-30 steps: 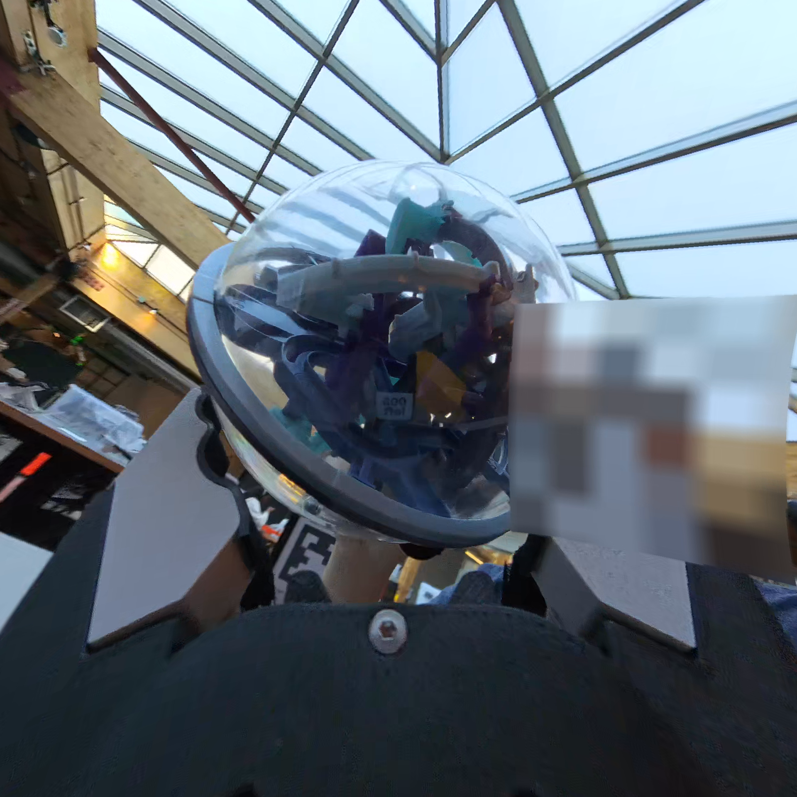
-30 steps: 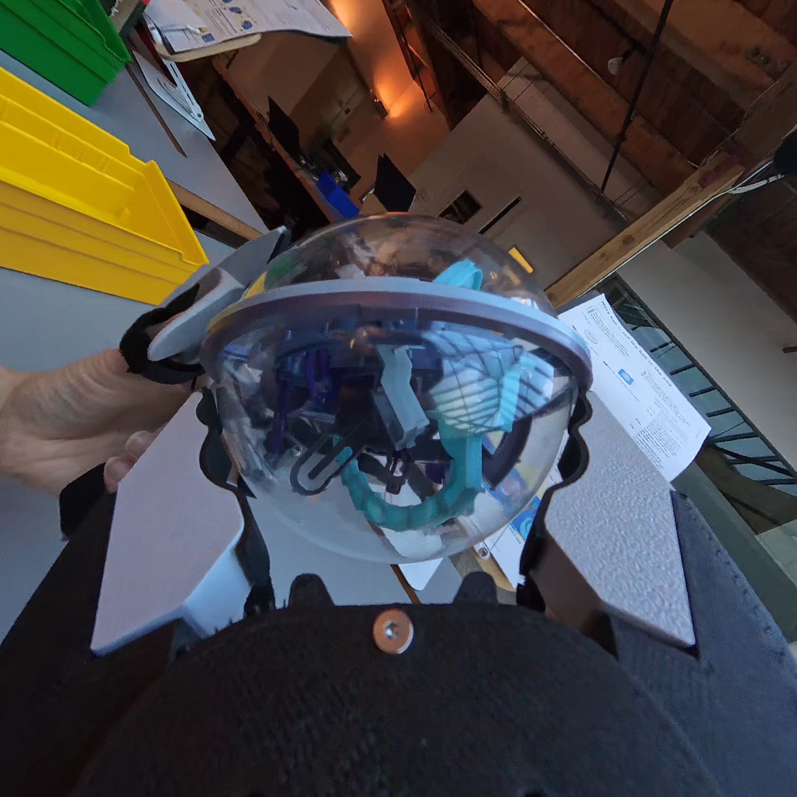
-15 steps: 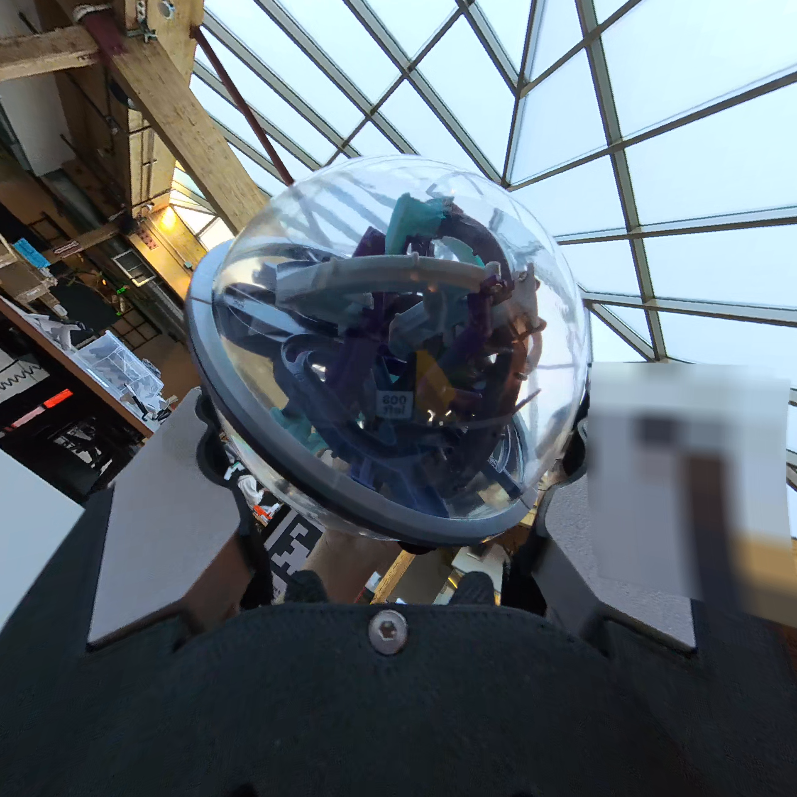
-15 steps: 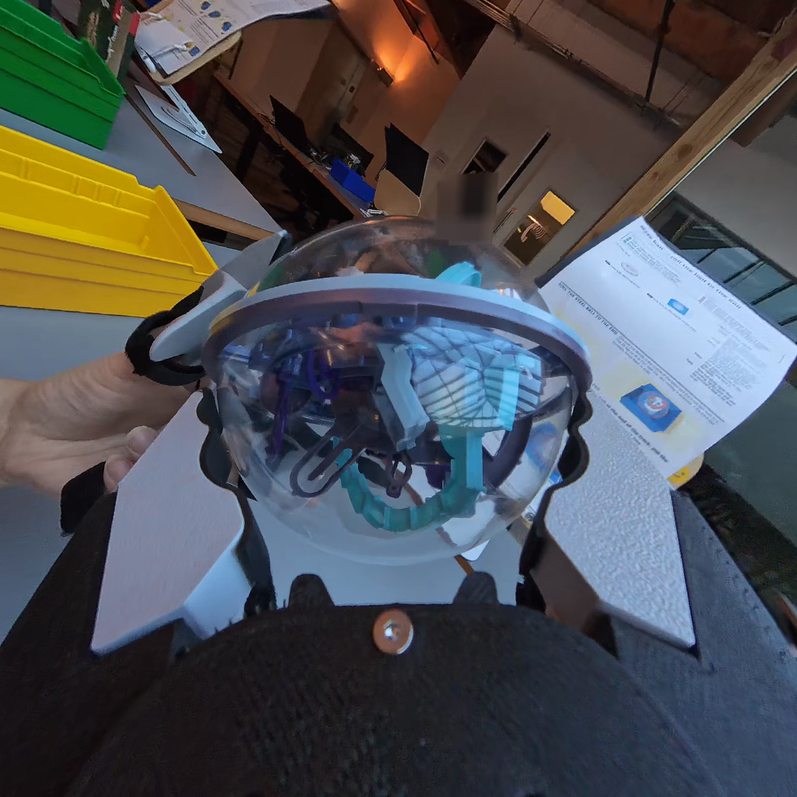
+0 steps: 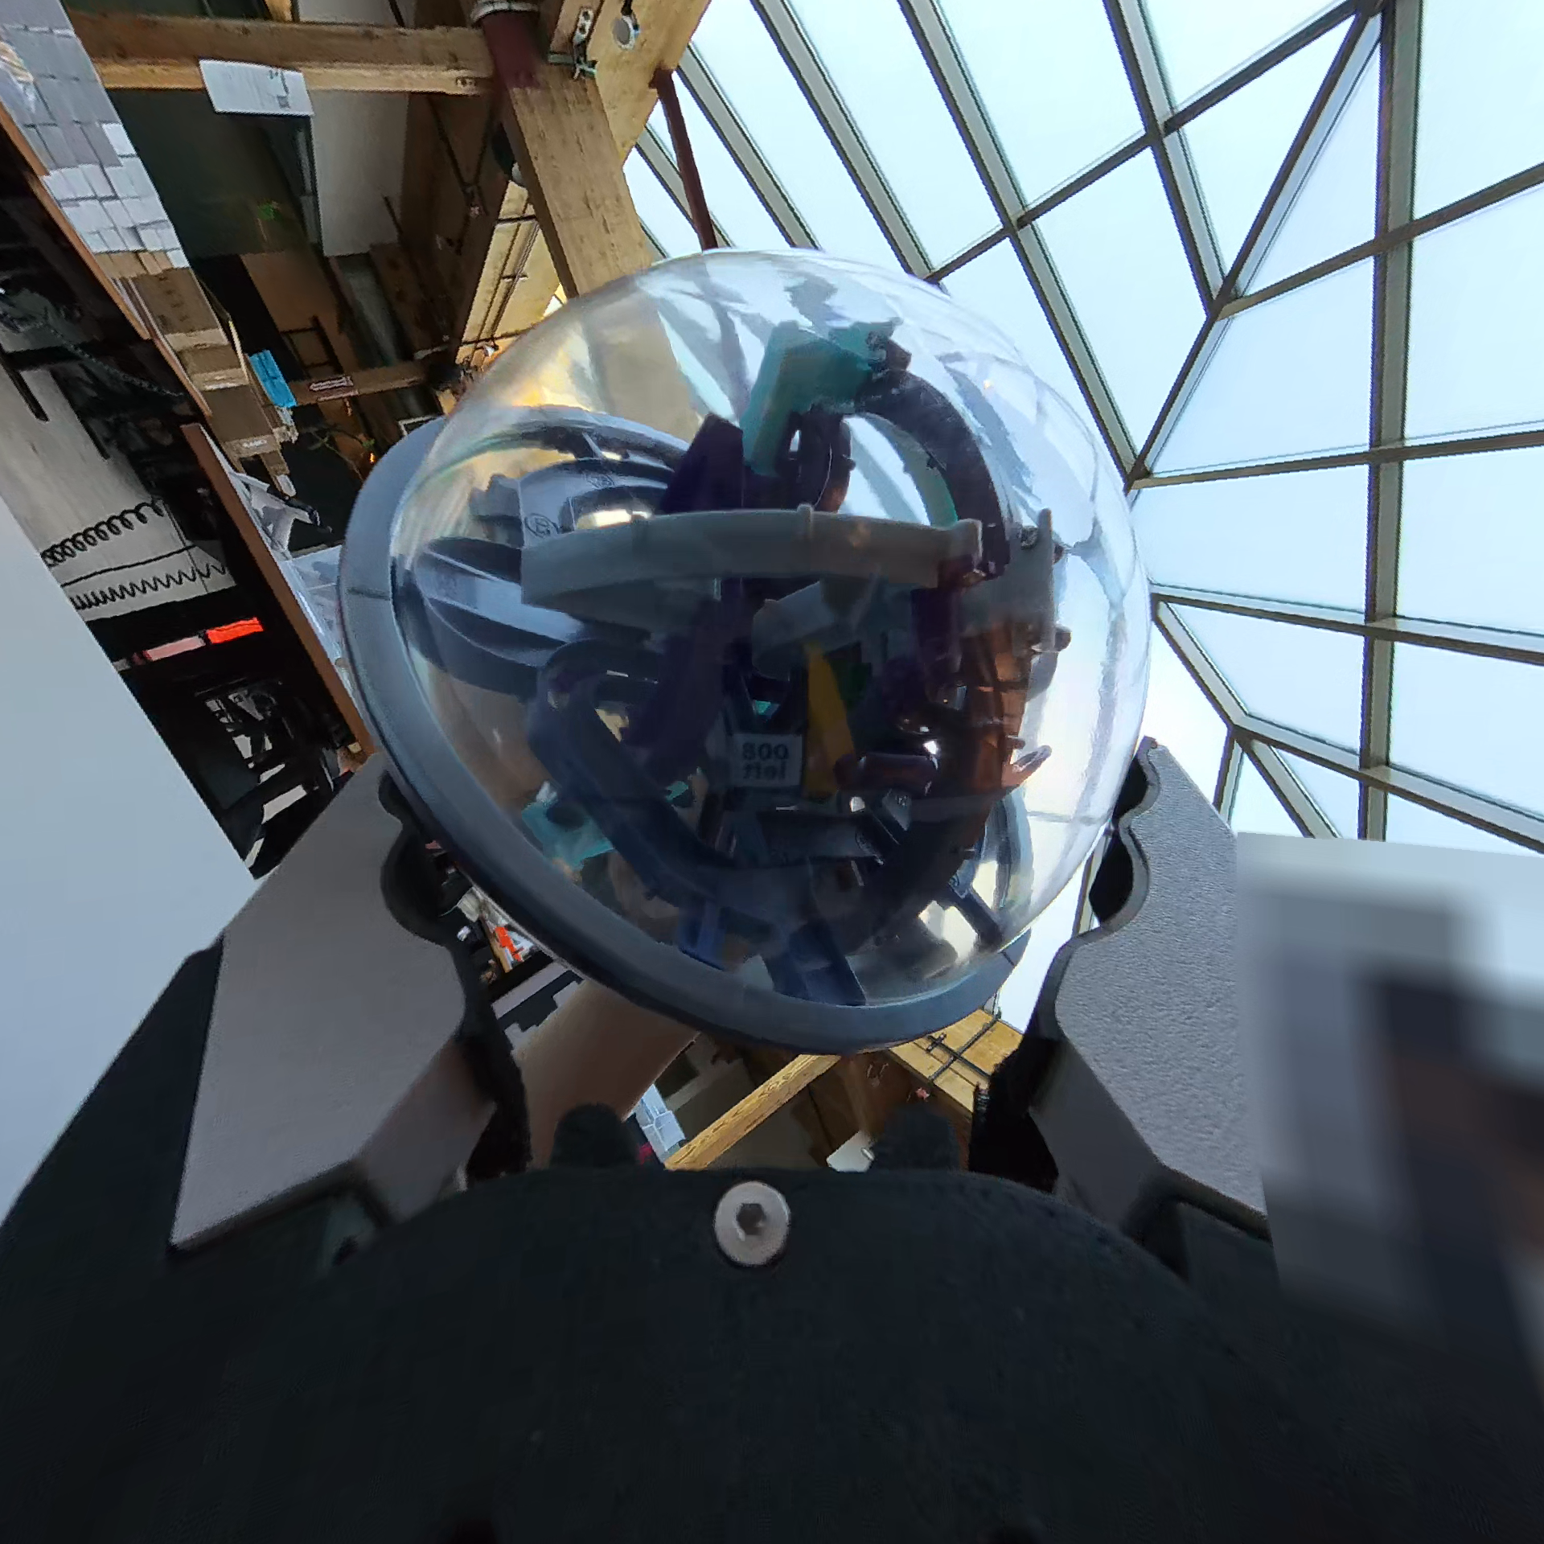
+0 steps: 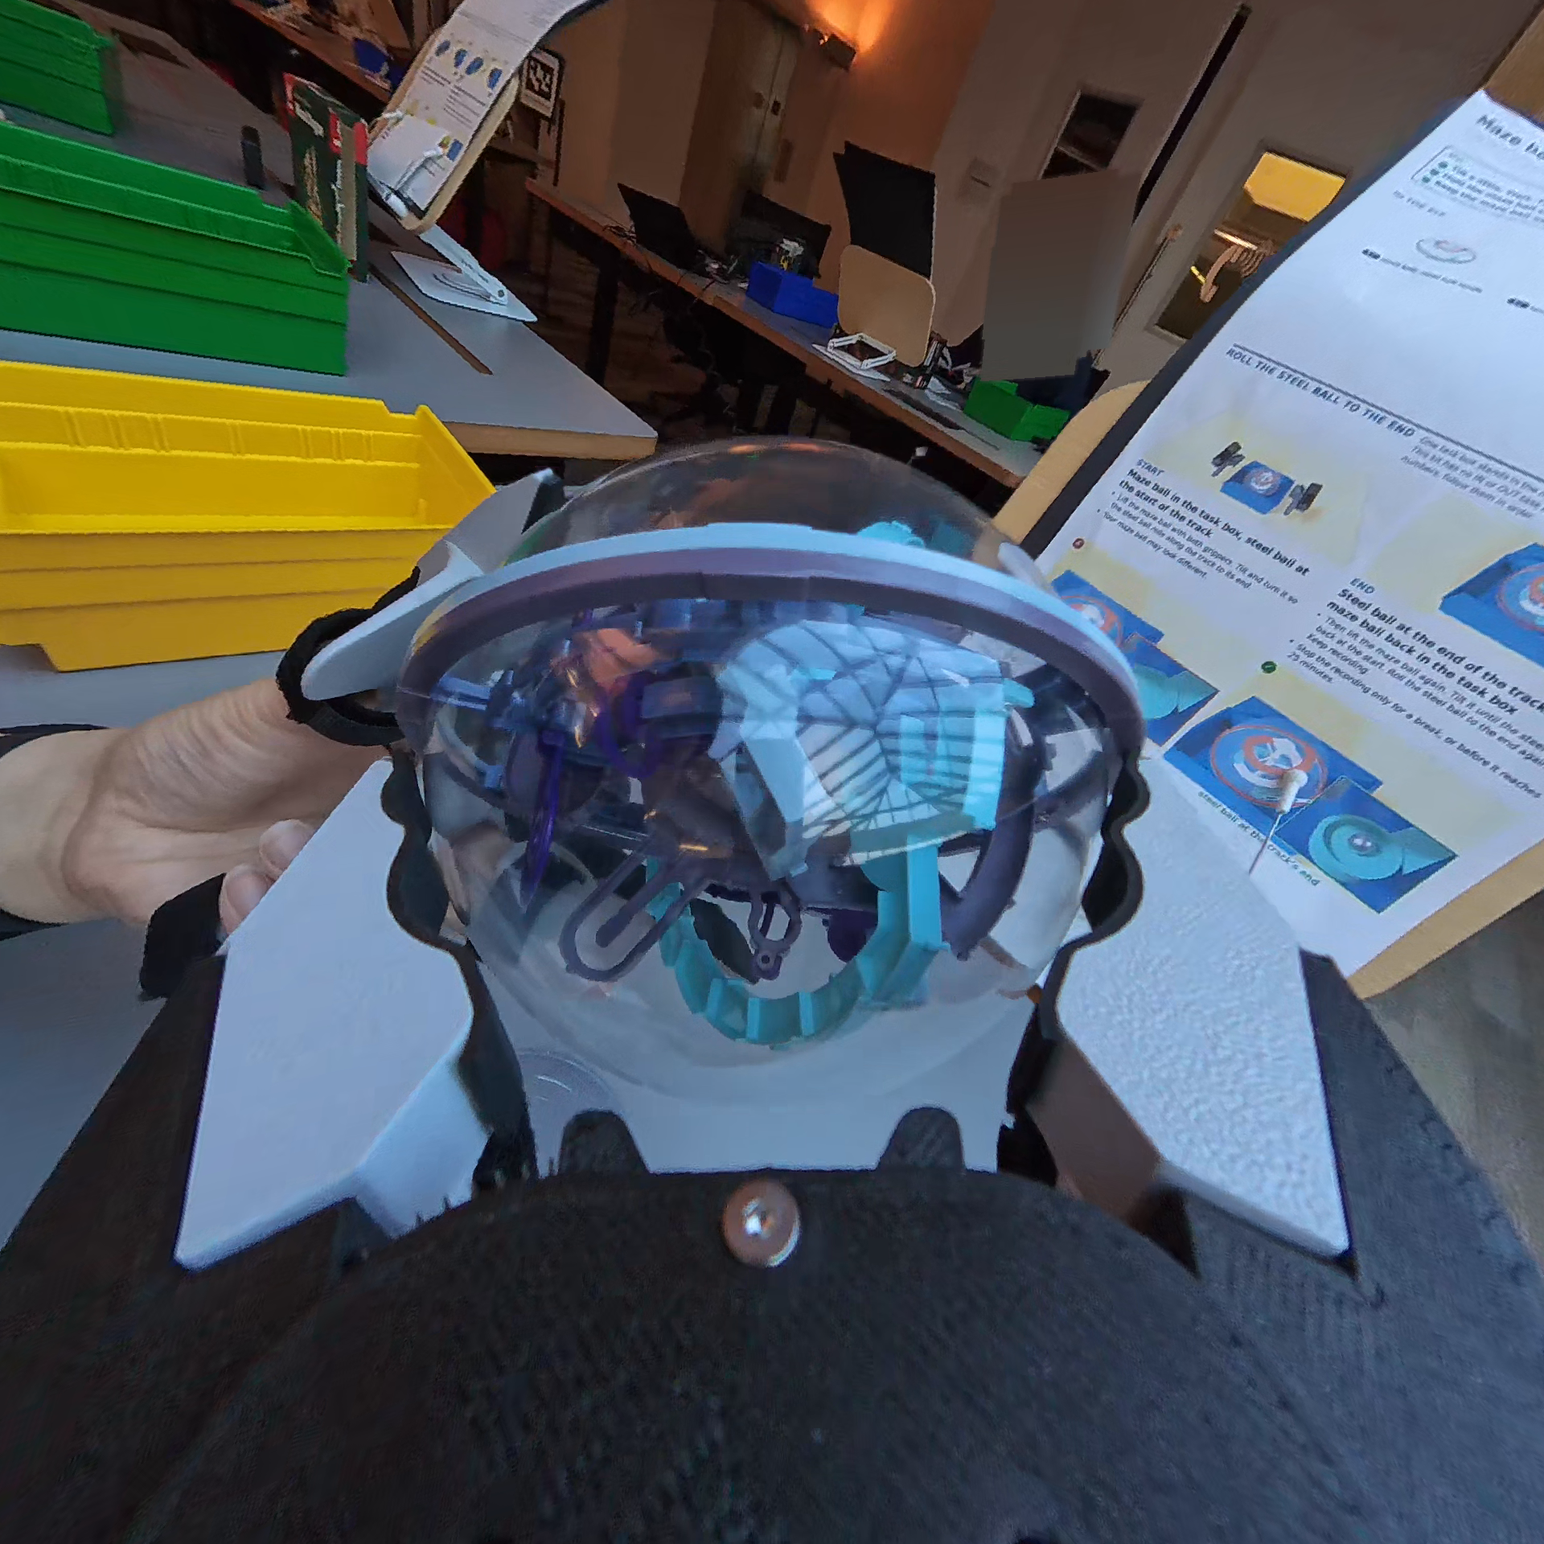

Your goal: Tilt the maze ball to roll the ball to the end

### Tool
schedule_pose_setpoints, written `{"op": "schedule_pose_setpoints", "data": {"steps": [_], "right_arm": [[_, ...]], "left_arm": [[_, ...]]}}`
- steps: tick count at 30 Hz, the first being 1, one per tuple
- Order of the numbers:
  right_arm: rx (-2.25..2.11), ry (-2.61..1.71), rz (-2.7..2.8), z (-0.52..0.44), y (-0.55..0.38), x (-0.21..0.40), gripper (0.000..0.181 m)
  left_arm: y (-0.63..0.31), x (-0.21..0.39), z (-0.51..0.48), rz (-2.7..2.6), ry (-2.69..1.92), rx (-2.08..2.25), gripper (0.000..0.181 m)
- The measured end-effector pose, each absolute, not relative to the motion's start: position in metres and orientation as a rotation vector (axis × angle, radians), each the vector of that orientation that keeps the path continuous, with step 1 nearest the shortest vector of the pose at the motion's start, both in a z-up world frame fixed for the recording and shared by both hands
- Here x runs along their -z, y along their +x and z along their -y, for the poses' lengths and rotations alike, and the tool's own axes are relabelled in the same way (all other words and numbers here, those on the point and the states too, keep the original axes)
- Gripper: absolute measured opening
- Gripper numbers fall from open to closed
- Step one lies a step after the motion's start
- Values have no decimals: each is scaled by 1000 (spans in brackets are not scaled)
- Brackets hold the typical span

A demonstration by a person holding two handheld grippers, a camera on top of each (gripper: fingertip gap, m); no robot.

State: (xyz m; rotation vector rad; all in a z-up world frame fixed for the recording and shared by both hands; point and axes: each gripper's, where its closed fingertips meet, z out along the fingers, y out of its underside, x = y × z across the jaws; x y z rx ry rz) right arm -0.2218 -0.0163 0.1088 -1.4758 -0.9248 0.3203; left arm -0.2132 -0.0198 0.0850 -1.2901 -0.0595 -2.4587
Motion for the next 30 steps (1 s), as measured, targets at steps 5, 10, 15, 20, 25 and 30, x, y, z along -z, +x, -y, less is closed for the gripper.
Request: {"op": "schedule_pose_setpoints", "data": {"steps": [5,10,15,20,25,30], "right_arm": [[-358,-1486,964,10,-219,-99,156],[-257,-1443,1053,10,-220,-92,155],[-77,-1330,1159,12,-220,-90,151],[-3,-1190,1216,17,-221,-96,149],[4,-1134,1266,20,-221,-87,153],[-46,-1082,1250,26,-223,-78,149]], "left_arm": [[-211,-77,17,19,-1350,2454,157],[-216,-78,17,-33,-1377,2515,156],[-226,-86,19,-156,-1374,2516,152],[-233,-91,29,-270,-1300,2612,152],[-231,-83,43,-425,-1306,2608,151],[-233,-71,49,-492,-1377,2538,152]]}}
